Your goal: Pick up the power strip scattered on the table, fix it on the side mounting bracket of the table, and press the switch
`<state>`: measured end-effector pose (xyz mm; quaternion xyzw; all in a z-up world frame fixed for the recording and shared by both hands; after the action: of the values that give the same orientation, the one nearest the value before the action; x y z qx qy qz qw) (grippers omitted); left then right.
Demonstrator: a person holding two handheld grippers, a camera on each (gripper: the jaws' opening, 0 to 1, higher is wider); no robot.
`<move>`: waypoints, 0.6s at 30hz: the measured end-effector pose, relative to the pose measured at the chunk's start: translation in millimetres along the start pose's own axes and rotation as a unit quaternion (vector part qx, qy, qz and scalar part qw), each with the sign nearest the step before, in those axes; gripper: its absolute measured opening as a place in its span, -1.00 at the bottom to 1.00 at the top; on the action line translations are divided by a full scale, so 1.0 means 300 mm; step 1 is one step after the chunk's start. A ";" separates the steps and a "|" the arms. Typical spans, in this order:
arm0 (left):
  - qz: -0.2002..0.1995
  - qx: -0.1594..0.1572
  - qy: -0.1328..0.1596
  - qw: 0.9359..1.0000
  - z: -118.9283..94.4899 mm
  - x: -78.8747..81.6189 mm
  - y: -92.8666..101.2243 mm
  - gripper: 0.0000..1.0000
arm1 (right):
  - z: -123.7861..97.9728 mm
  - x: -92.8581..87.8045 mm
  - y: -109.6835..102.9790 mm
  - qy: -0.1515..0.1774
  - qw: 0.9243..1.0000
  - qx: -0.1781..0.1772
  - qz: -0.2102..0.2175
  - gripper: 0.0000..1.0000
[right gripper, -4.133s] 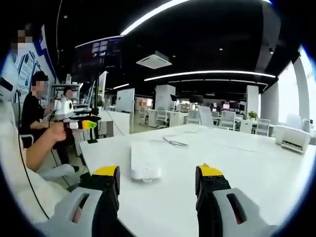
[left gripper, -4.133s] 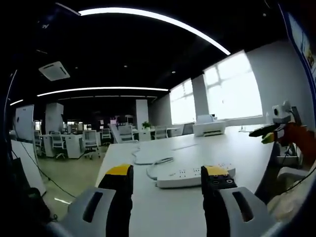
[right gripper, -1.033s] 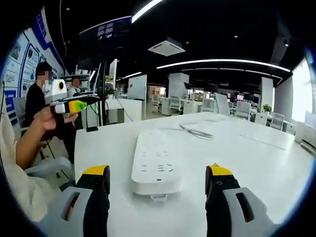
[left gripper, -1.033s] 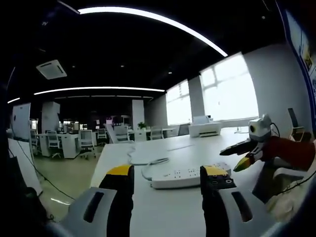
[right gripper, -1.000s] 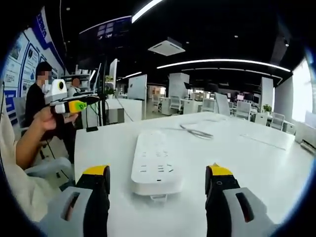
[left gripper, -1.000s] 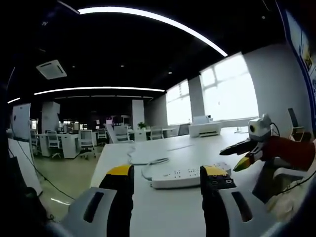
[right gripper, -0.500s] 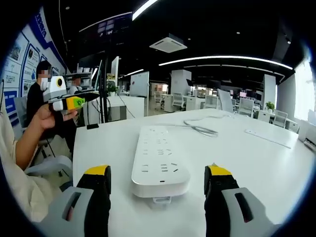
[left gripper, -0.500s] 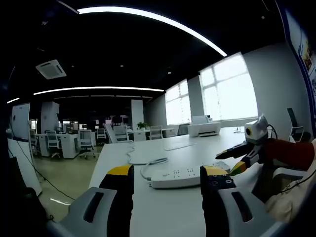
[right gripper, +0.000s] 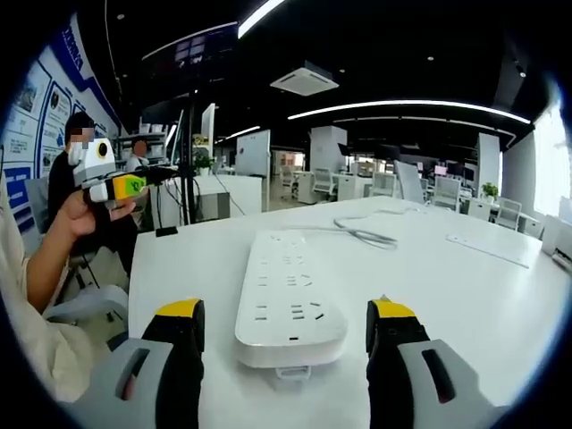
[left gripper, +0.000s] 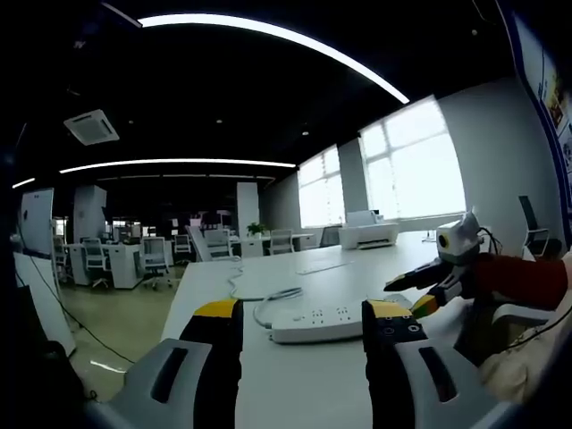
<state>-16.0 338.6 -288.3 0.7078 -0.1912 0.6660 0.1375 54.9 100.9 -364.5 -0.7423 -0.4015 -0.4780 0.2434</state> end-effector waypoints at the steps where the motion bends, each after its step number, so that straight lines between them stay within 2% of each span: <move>1: 0.000 -0.001 0.000 1.000 0.001 0.001 0.001 0.15 | 0.002 -0.001 0.001 -0.001 1.000 -0.001 -0.001 0.38; 11: 0.000 -0.004 -0.002 1.000 0.006 -0.003 0.006 0.15 | 0.023 -0.027 0.001 -0.018 1.000 0.003 0.001 0.33; 18: 0.001 -0.003 0.005 1.000 -0.007 0.007 0.006 0.15 | 0.027 -0.022 0.004 -0.018 1.000 0.005 0.002 0.31</move>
<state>-18.6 337.9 -286.1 0.7040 -0.1930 0.6690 0.1398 58.6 103.7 -373.9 -0.7504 -0.4065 -0.4622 0.2410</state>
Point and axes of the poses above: the point that each gripper's makers call its tool centre point, and the gripper's own axes: z roughly forward along the fingers, y roughly to its right, x roughly out of its top, the point moved 4 cm from there along -z, roughly backward along the fingers, and after that the axes turned 9 degrees about -y, right-handed, at the moved point
